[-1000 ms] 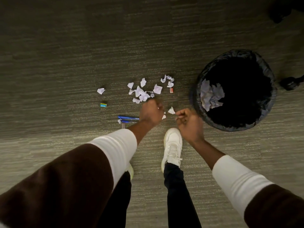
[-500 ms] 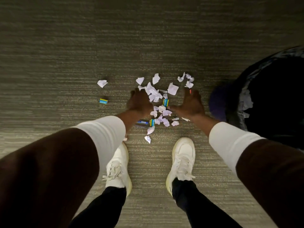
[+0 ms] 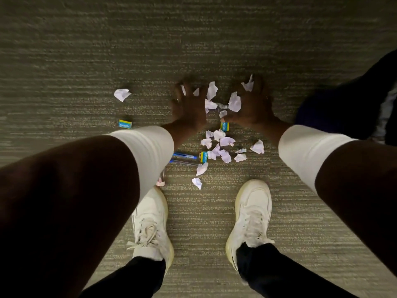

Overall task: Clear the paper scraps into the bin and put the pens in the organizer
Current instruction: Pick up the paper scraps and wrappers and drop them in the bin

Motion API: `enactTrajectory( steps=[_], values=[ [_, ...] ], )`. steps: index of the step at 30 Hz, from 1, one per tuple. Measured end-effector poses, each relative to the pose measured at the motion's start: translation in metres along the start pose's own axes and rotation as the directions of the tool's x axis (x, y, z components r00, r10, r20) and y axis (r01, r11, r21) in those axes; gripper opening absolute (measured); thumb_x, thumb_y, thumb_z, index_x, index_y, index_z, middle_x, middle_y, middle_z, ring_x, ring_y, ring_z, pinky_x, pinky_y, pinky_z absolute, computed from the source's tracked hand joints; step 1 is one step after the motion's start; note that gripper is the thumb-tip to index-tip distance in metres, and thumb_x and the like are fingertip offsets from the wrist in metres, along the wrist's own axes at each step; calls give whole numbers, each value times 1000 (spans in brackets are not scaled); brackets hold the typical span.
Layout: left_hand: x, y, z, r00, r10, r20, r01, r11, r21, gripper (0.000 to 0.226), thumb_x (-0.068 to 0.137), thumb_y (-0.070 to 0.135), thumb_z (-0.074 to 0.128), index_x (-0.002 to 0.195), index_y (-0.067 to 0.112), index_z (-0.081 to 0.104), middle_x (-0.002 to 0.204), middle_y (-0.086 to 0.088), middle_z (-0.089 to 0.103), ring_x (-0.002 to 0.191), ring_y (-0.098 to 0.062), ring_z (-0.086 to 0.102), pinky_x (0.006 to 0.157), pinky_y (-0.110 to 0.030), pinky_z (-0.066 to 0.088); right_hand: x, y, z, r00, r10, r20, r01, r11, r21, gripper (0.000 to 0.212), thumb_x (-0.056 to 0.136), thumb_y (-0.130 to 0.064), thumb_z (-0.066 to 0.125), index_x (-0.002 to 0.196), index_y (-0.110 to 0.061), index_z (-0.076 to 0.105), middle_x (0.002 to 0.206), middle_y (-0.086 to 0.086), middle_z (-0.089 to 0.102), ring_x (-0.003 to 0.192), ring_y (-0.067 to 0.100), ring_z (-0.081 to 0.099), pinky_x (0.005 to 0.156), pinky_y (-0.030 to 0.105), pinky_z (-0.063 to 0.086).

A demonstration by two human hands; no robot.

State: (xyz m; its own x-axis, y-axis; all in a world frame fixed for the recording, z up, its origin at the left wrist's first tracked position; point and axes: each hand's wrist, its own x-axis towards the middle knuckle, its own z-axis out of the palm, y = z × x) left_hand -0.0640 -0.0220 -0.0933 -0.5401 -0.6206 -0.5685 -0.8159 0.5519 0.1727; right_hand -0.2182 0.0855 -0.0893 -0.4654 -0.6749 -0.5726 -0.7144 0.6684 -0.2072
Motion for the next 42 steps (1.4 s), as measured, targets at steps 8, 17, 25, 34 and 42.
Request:
enactTrajectory(
  steps=[8,17,25,34,42],
  values=[
    [-31,-7,5,982,144,-122,-147,989,-17,38,98,4,52,132,13,68,137,-19,58,132,-35,50,115,-38,39,-38,-30,20,964,-254,-73,219,923,-316,47,105,-36,52,150,-25,47,151,17,51,145,36,40,121,43,35],
    [-80,-10,-30,993,-3,-117,-34,950,-312,19,83,0,74,101,7,77,108,-23,69,101,-42,67,85,-37,50,-87,-17,-13,988,26,-151,-3,988,154,15,84,-6,70,91,-16,79,110,15,68,97,36,68,82,34,52],
    [-137,39,-92,998,-57,-32,39,911,-410,23,89,16,77,112,14,76,115,-15,70,102,-33,68,84,-32,46,-177,-15,-73,966,156,-208,-84,944,320,18,78,-4,74,87,-19,78,100,12,70,83,31,70,74,32,55],
    [-202,131,-146,996,-58,-66,12,833,-553,7,82,19,82,84,18,75,85,-3,79,84,-27,72,68,-28,42,-262,5,-141,903,320,-287,-149,859,490,22,80,-2,77,92,-20,79,103,9,66,85,26,69,77,19,43],
    [-221,224,-170,992,51,-117,-111,798,-592,12,88,16,78,99,15,75,101,-9,76,98,-30,69,82,-36,50,-285,70,-190,758,437,-484,-140,835,533,16,79,-5,76,93,-13,78,96,16,69,86,30,68,78,22,42]
  ],
)
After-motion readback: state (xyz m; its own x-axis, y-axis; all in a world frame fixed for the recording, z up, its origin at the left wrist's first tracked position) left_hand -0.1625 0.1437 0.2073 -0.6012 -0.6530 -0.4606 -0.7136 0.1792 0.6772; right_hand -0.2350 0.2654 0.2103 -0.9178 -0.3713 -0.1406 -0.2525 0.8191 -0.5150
